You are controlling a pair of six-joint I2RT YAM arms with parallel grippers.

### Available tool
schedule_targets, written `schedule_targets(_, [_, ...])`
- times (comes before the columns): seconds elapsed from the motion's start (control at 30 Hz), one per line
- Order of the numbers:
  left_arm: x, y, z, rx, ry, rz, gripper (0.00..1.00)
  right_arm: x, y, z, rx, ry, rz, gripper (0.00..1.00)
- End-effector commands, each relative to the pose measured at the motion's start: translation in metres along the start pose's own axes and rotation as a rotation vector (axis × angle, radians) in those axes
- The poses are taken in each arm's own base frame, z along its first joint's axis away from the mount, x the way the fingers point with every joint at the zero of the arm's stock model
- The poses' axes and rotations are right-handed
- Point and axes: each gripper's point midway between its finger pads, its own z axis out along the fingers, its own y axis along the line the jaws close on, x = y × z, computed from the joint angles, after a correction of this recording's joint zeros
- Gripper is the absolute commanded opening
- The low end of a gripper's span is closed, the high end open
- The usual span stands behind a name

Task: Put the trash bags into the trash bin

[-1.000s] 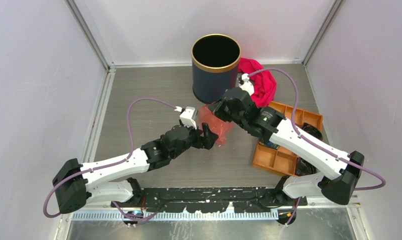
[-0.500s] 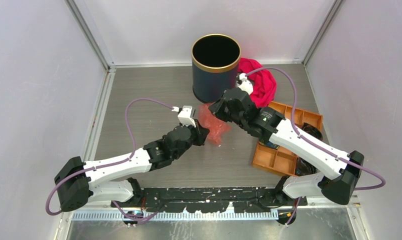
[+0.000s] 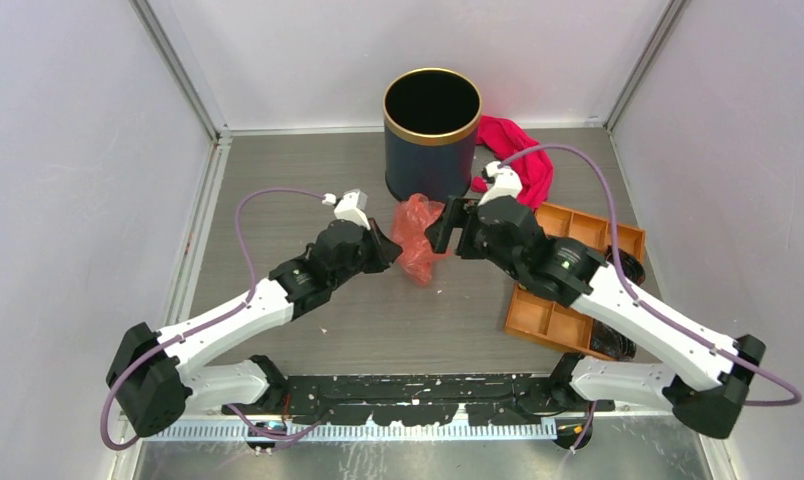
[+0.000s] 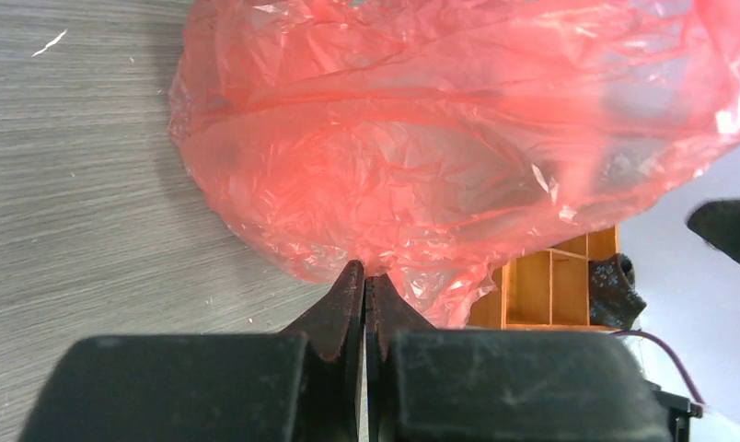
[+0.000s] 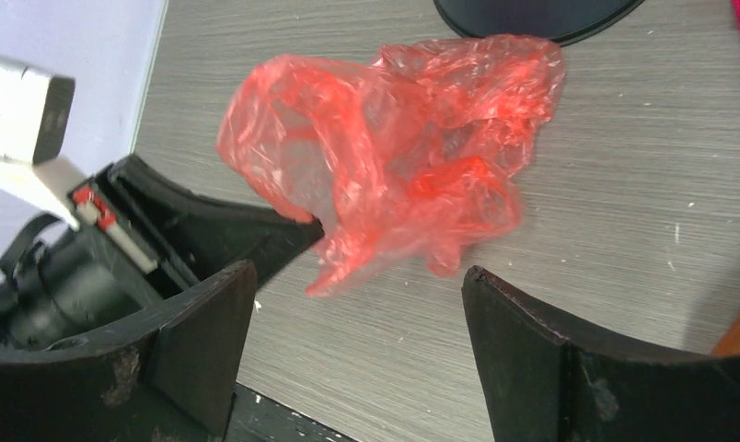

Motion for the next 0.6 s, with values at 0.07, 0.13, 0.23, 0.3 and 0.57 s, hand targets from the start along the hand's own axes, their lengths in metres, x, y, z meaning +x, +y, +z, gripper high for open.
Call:
schedule_targets(0.07, [-0.011, -0.025, -0.011, 0.104, 0.064, -0.094, 0.00, -0.003, -0.004, -0.011, -0.062, -0.068, -0.063, 0.87])
schedule_targets(0.13, [-0.013, -0.028, -0.010, 0.114, 0.073, -0.106, 0.00, 0.004, 0.006, -0.005, -0.108, -0.042, -0.058, 0.79])
schedule_targets(0.23, [-0.016, -0.030, -0.011, 0.118, 0.069, -0.118, 0.00, 0.017, 0.017, 0.010, -0.143, 0.001, -0.052, 0.72])
schedule_targets(0.3, [-0.018, -0.030, -0.011, 0.117, 0.068, -0.121, 0.00, 0.022, 0.022, 0.017, -0.152, 0.007, -0.050, 0.71])
schedule_targets(0.57, [-0.020, -0.026, -0.015, 0.105, 0.056, -0.140, 0.00, 0.033, 0.010, 0.043, -0.053, 0.001, 0.003, 0.56])
